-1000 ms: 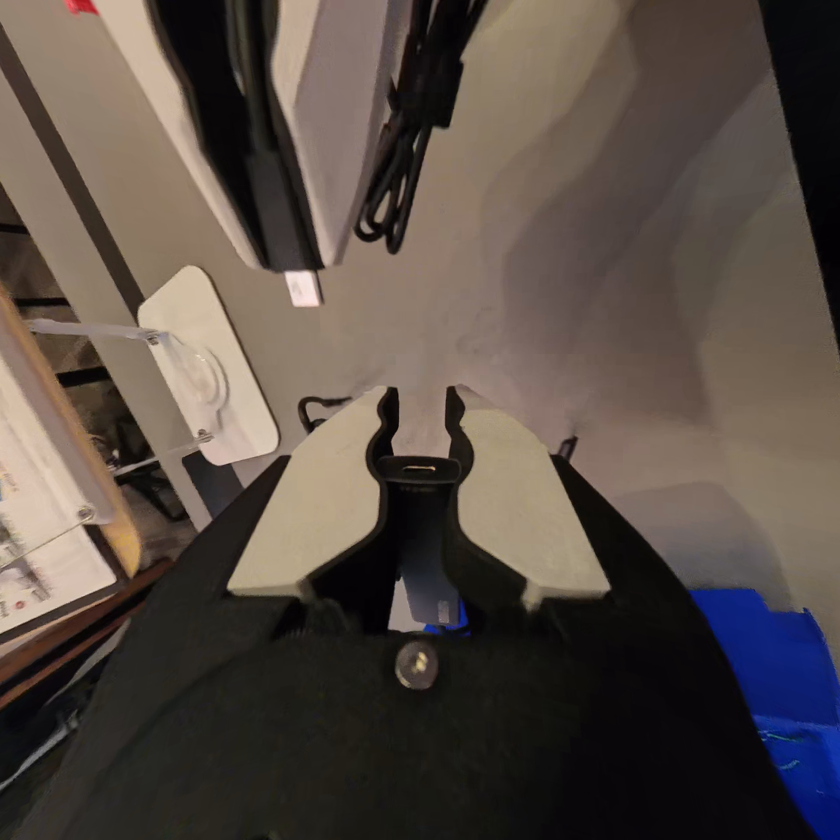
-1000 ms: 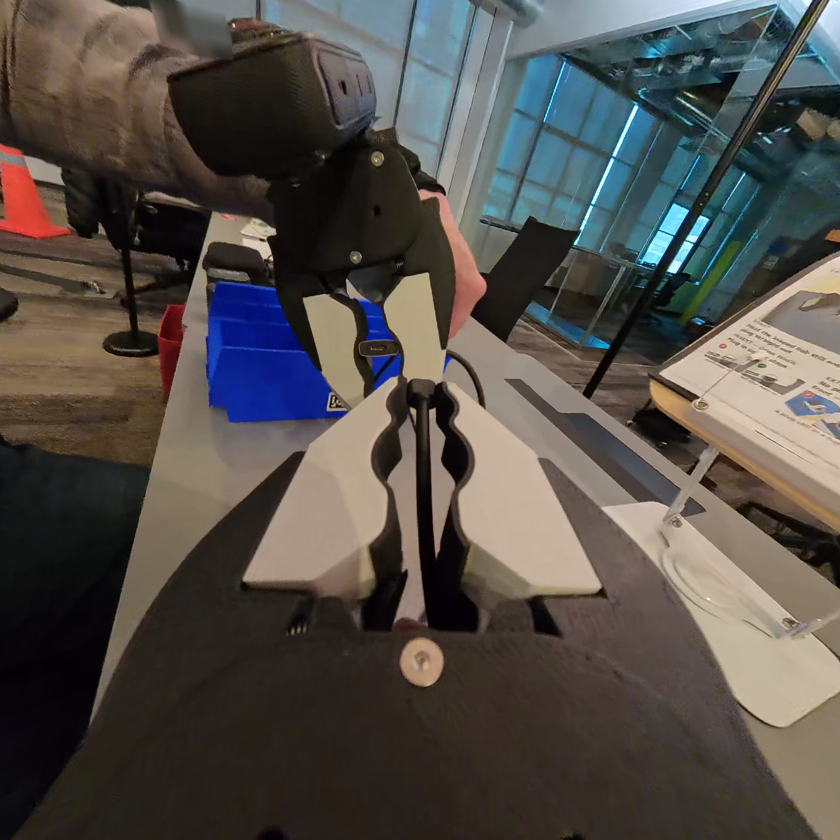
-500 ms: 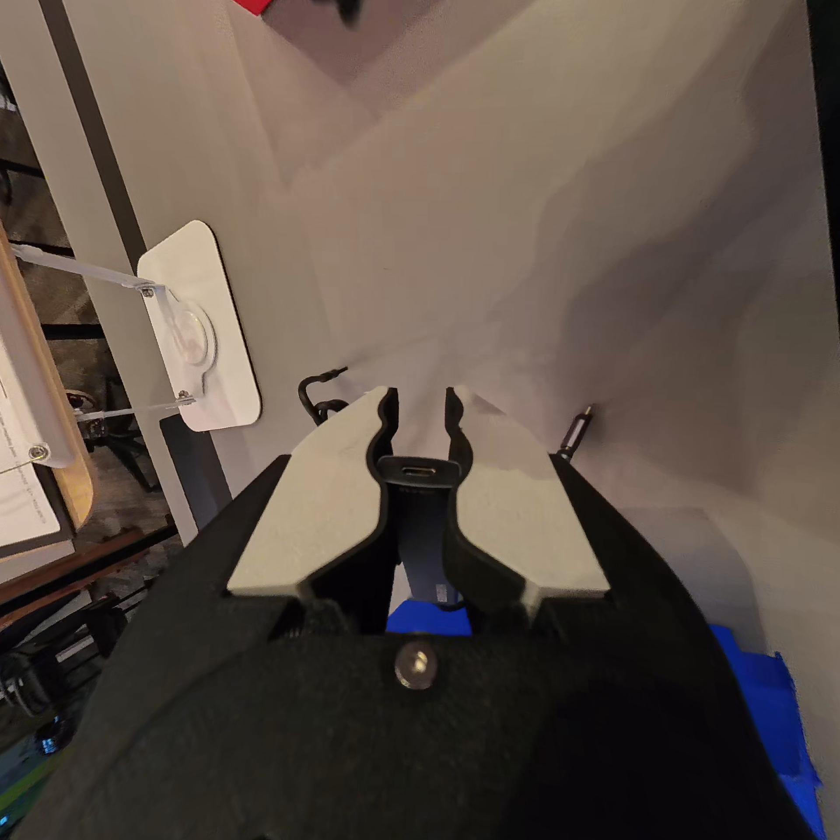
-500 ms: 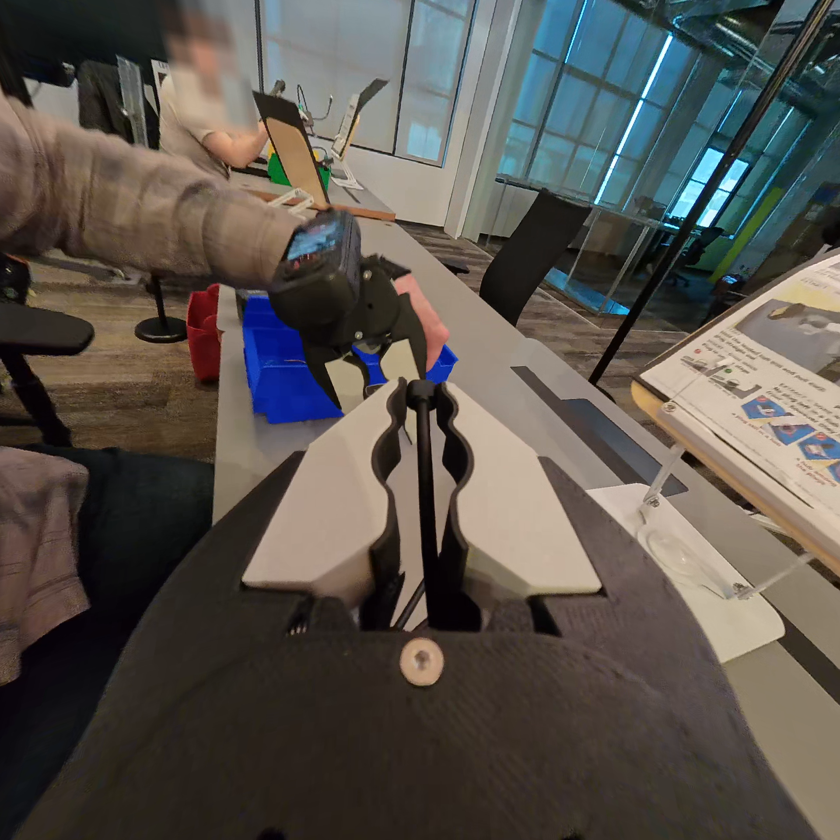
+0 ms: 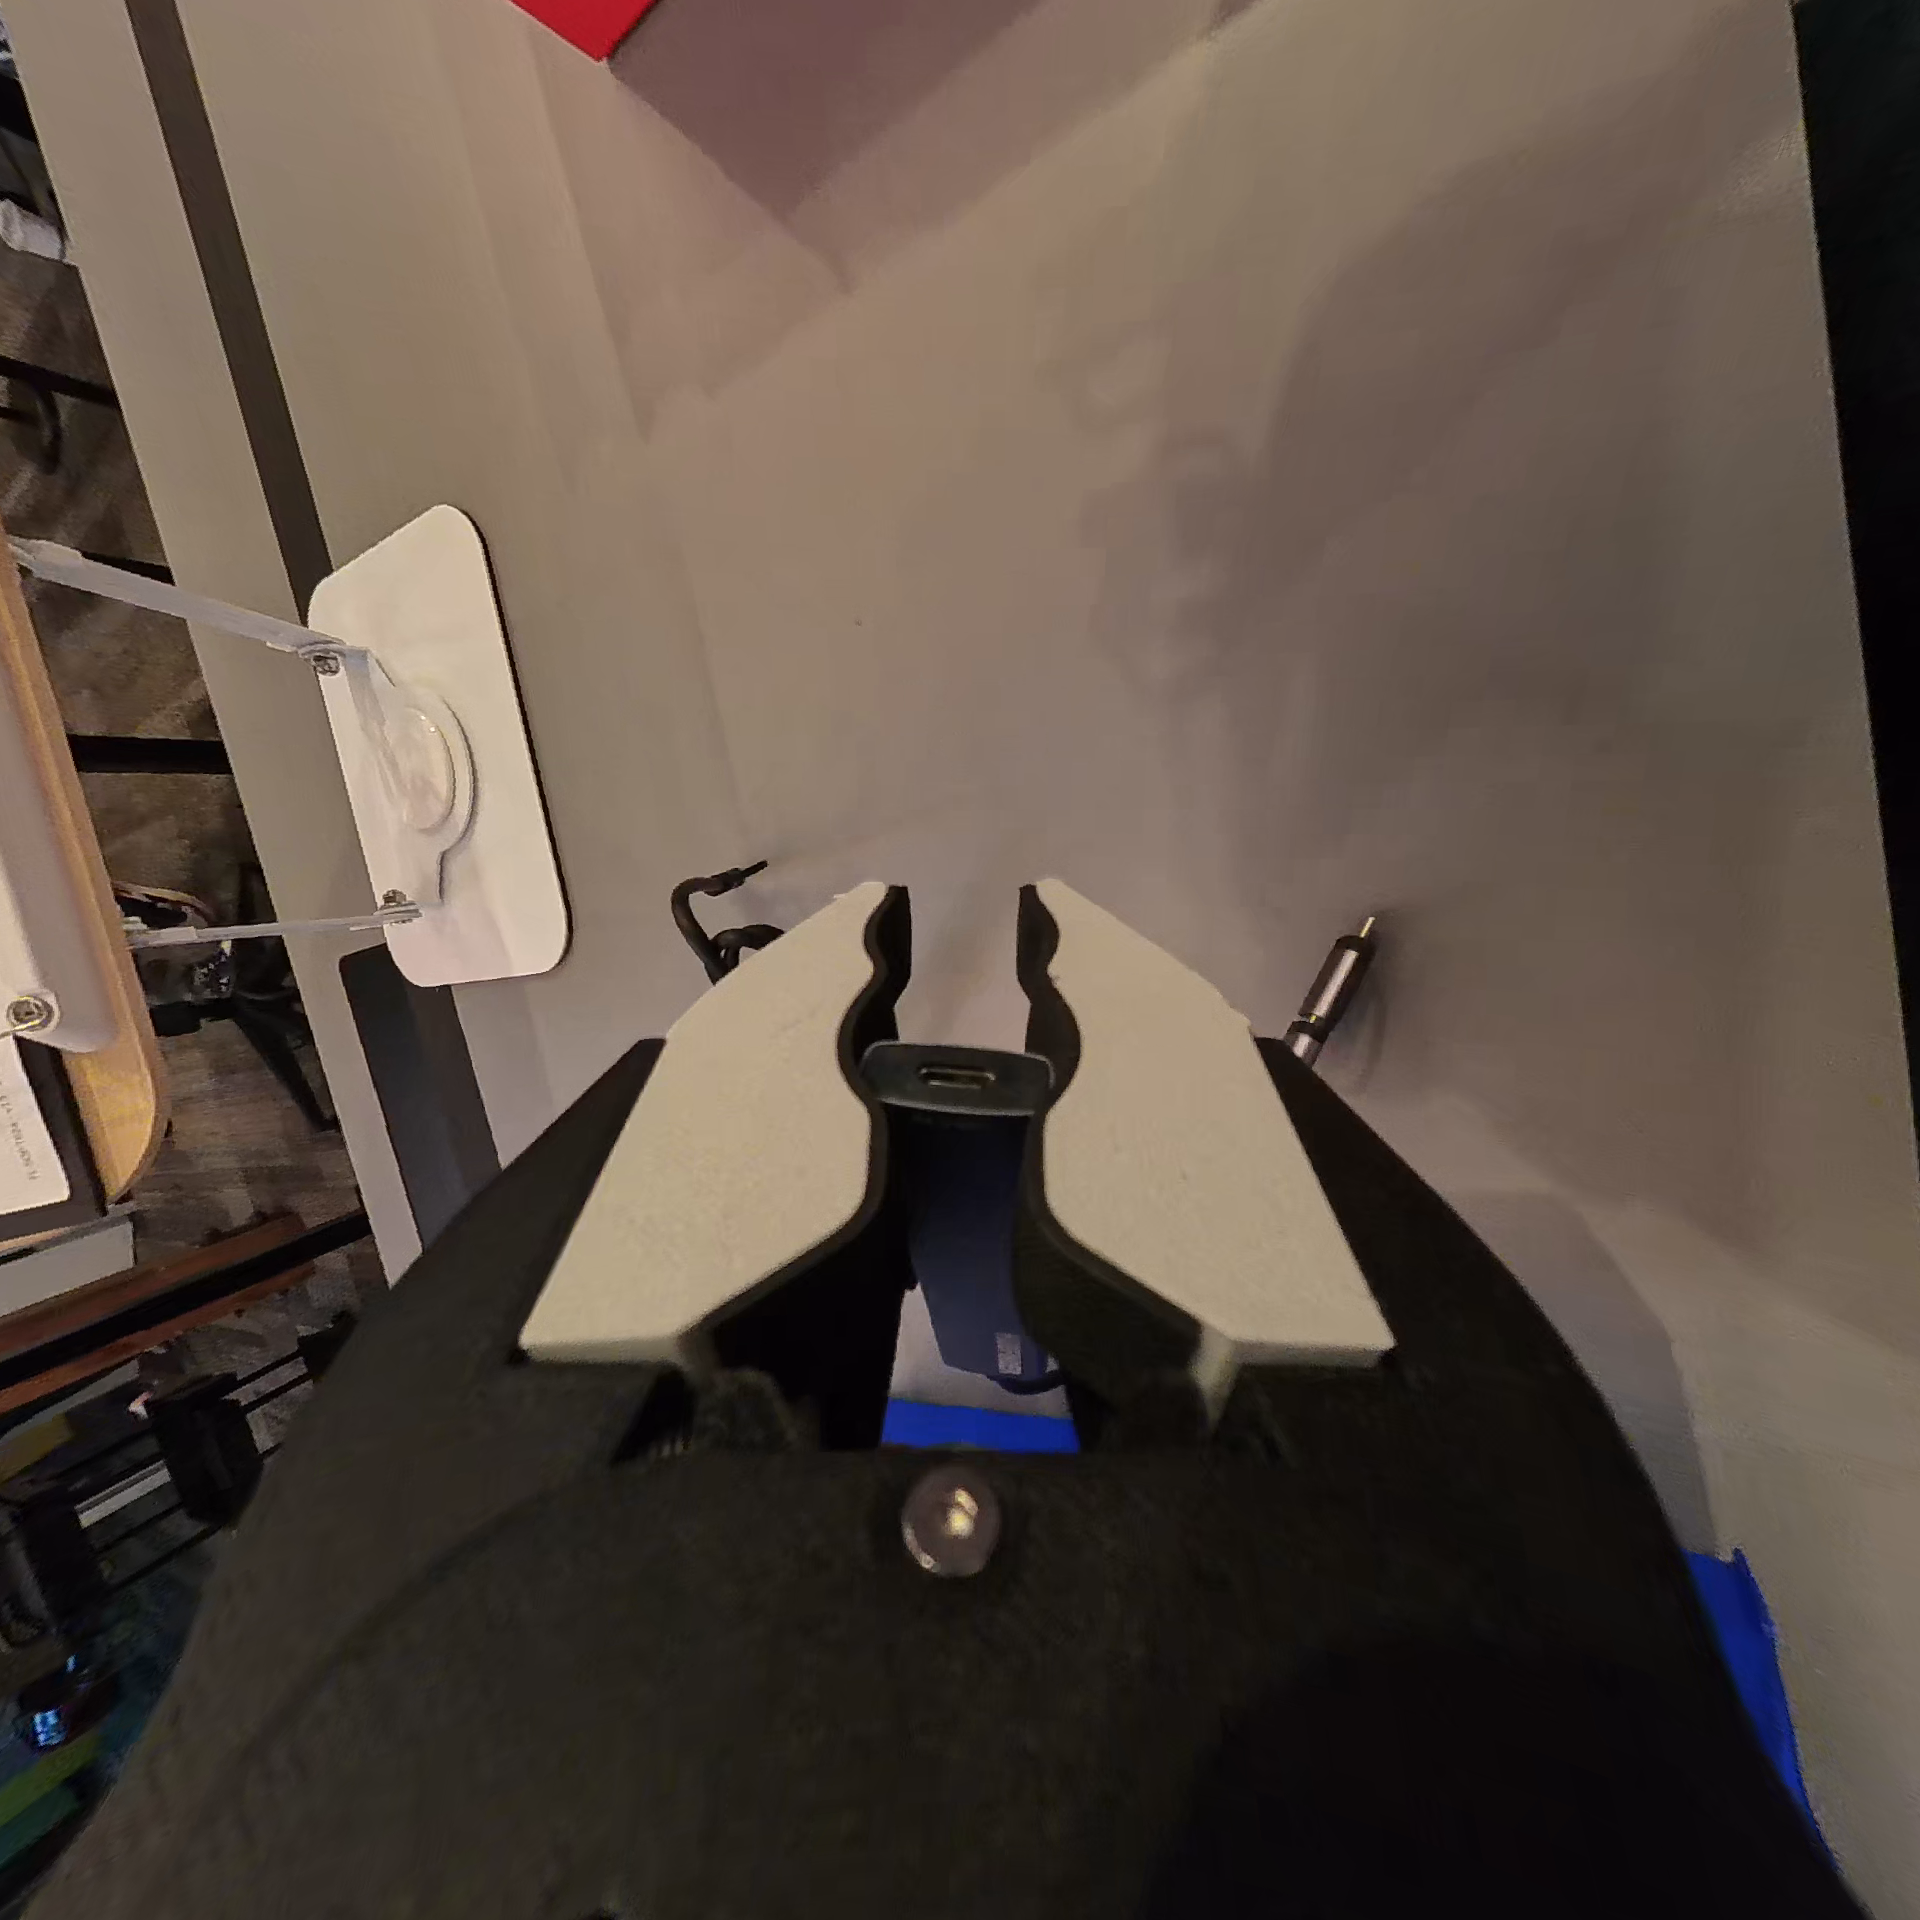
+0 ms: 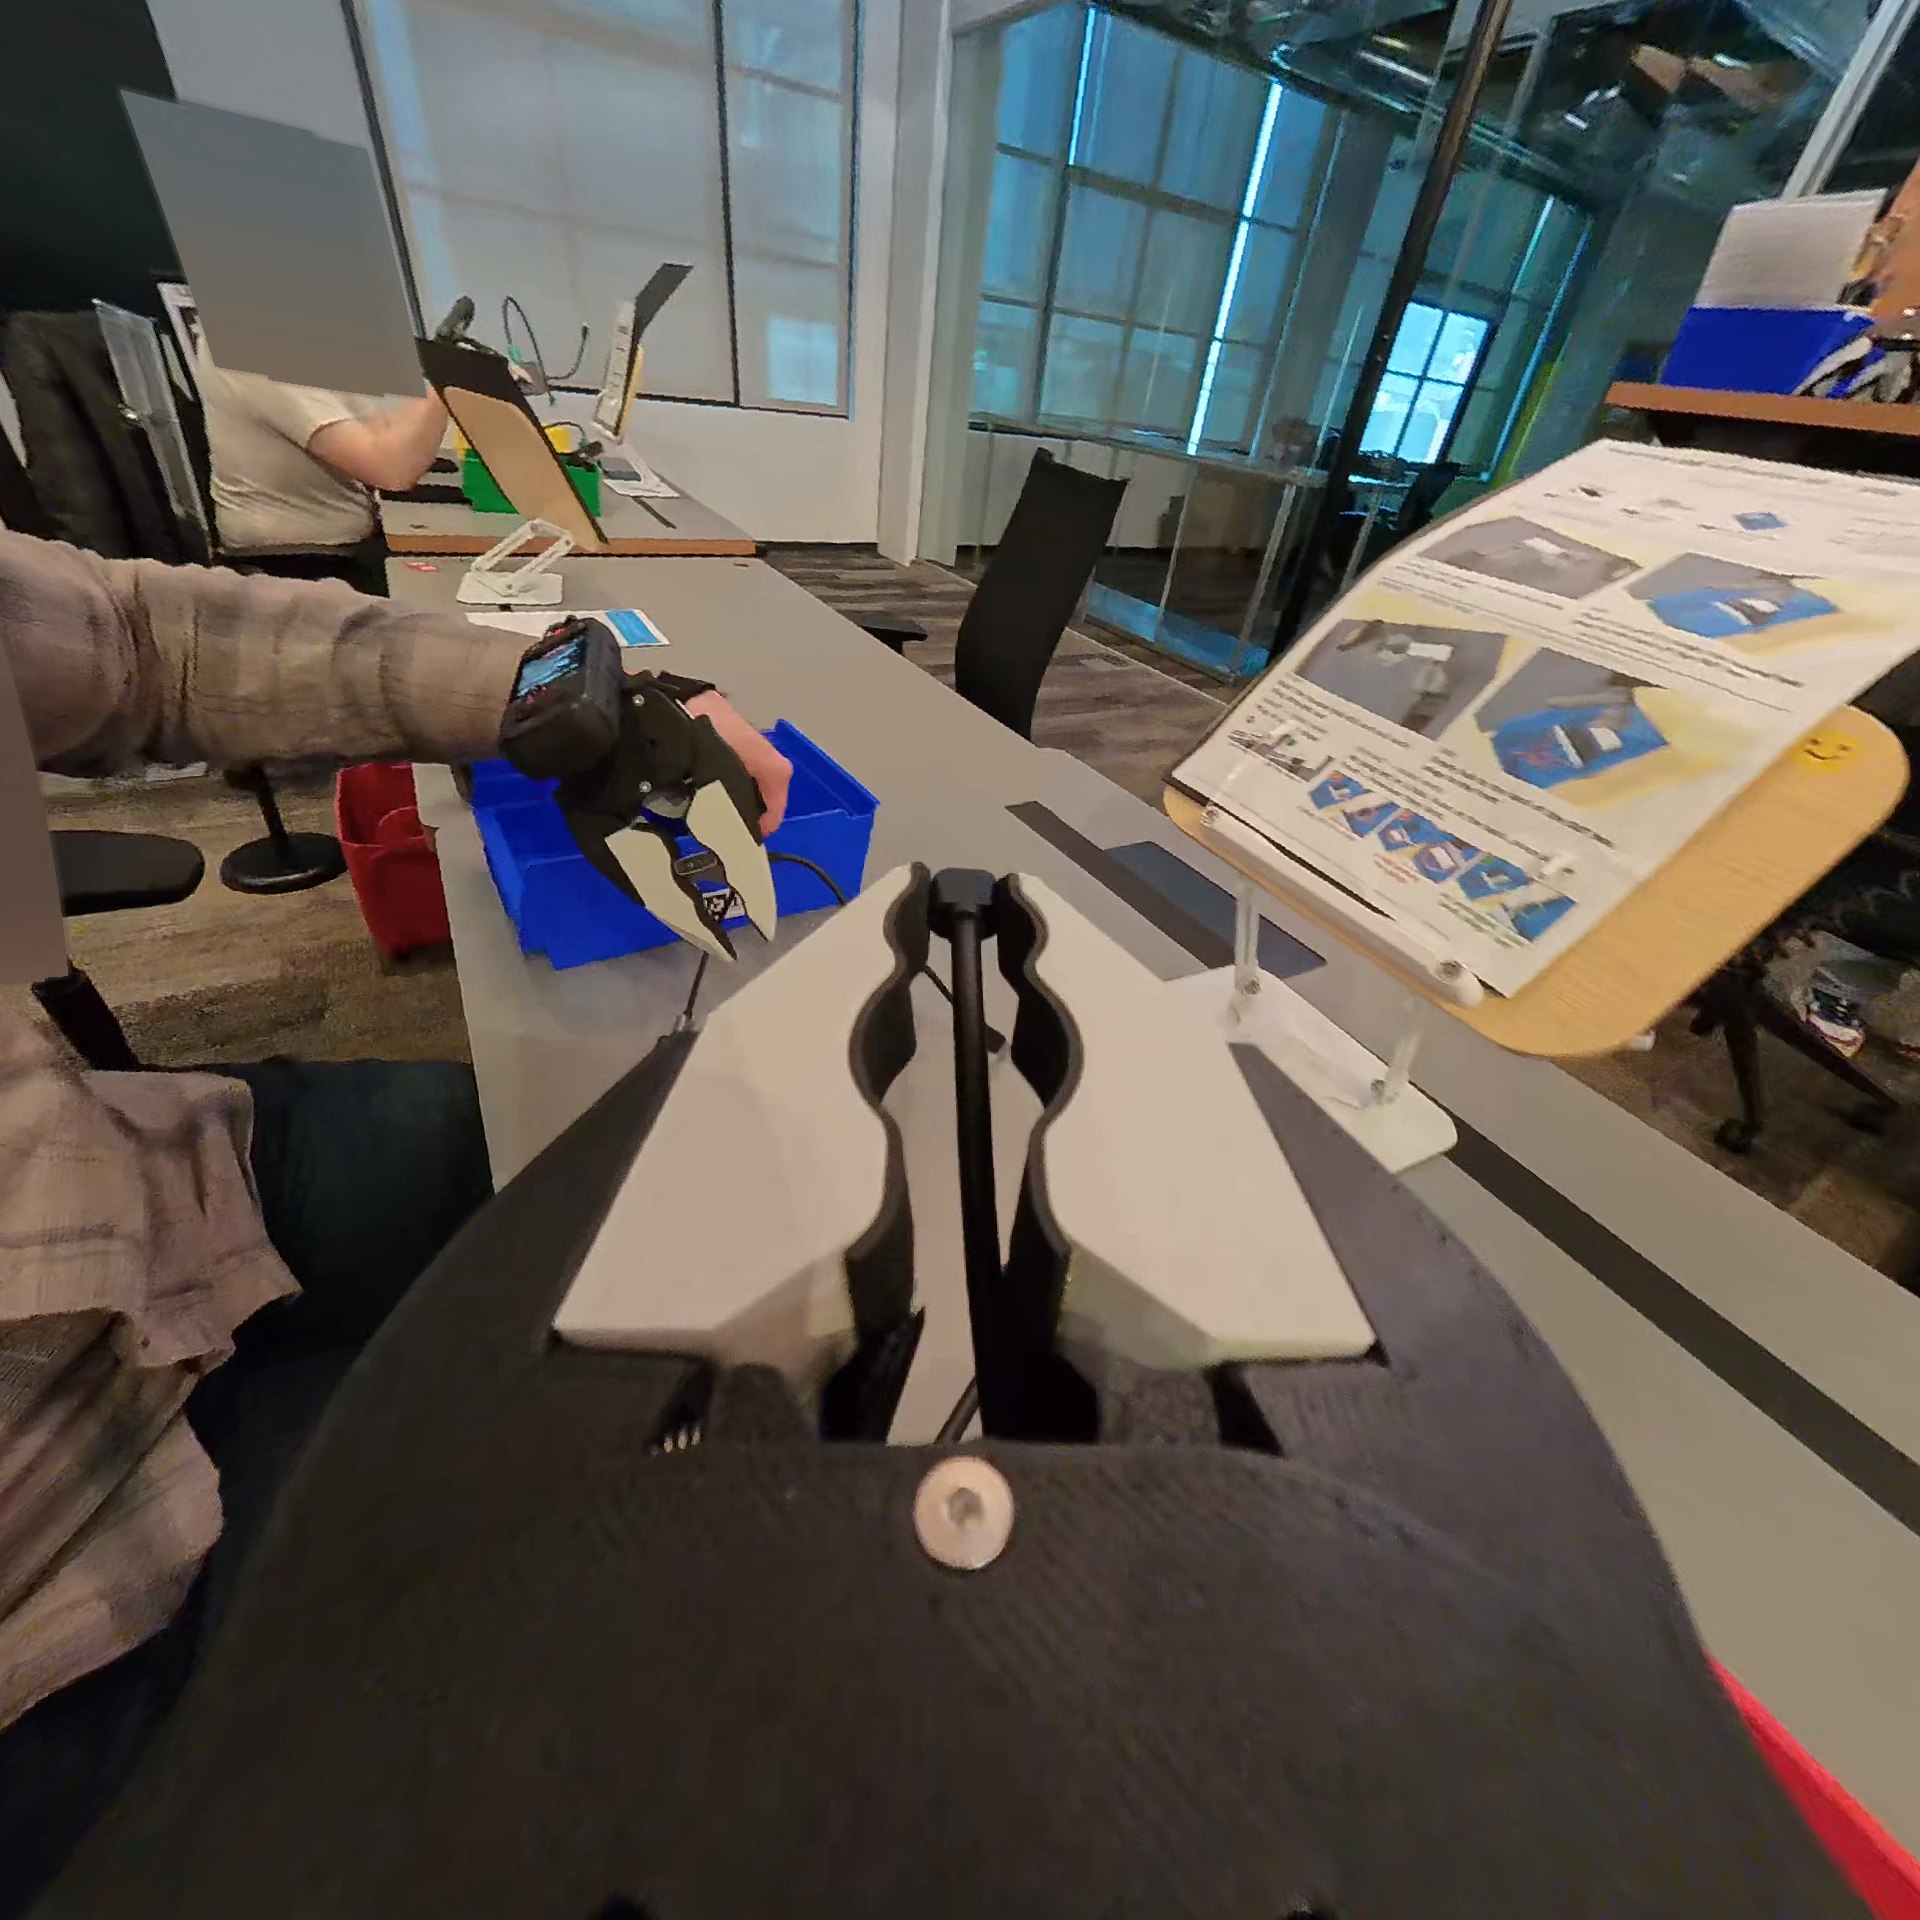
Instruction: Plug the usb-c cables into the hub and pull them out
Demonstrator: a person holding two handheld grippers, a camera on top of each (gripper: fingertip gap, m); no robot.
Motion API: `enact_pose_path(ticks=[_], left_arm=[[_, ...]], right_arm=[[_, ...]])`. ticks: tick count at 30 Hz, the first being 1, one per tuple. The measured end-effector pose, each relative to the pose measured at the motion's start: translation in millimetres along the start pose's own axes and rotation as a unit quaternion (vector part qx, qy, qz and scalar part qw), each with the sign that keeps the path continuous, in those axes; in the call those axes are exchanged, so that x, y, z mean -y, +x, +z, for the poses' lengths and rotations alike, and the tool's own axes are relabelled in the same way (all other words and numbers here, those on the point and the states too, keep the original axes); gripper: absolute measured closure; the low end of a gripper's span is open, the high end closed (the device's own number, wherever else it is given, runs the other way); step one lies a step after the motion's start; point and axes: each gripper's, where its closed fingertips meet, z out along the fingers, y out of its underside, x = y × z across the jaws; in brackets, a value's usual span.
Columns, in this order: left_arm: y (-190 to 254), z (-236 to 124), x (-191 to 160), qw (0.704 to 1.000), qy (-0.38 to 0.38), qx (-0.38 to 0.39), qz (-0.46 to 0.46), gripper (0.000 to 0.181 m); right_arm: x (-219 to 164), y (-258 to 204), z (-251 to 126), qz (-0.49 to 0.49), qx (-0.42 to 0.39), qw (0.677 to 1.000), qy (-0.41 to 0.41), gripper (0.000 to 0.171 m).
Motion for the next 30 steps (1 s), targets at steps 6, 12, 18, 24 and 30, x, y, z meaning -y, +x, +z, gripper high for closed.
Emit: enact_pose_path(ticks=[6, 12, 18, 24, 30], left_arm=[[3.5, 2.1, -2.0, 1.0, -0.002, -0.001, -0.001, 0.161], [7.6, 6.3, -0.4, 1.0, 0.007, 0.001, -0.009, 0.161], [13.2, 13.3, 0.2, 1.0, 0.005, -0.004, -0.008, 0.161], [8.9, 14.7, 4.6, 1.0, 0.008, 0.001, -0.014, 0.161], [-1.8, 11.6, 7.2, 0.999, 0.011, 0.017, -0.028, 0.161]], right_arm=[[-36.7, 16.5, -35.0, 0.06, 0.003, 0.998, 0.008, 0.161], [-129.9, 24.4, -34.5, 0.105, 0.032, 0.993, -0.039, 0.16], [-241.6, 45.6, -45.9, 0.076, -0.013, 0.956, -0.284, 0.15], [-263.6, 62.6, -83.1, -0.021, -0.085, 0.882, -0.464, 0.124], [-246.1, 81.9, -111.9, -0.058, -0.162, 0.831, -0.53, 0.111]])
